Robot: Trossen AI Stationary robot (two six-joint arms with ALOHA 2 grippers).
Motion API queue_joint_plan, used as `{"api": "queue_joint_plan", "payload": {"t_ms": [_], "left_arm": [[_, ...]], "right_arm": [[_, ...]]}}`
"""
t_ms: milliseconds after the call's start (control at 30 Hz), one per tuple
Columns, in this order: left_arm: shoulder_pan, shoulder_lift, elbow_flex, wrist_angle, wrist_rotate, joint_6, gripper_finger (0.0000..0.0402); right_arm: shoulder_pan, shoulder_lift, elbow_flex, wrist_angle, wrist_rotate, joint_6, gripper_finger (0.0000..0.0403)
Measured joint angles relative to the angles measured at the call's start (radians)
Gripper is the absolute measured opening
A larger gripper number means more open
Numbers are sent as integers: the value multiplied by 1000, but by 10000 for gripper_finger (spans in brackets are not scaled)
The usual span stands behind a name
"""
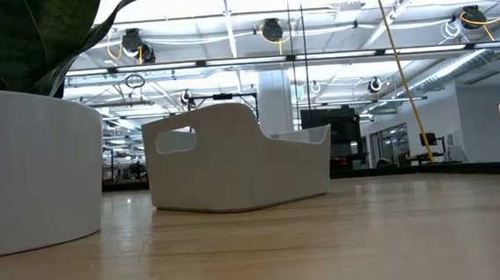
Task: Pick and place pill bottles into a basket
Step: Put the white pill bottle into the gray bin
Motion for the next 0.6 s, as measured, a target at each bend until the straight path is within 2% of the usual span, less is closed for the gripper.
{"api": "queue_joint_plan", "payload": {"t_ms": [200,433,600], "left_arm": [[0,0,0,0,0,0,26],[0,0,0,0,0,0,26],[0,0,0,0,0,0,26]], "right_arm": [[83,111,0,-9,27,-16,154],[98,316,3,58,15,-3,151],[99,488,111,19,39,-10,152]]}}
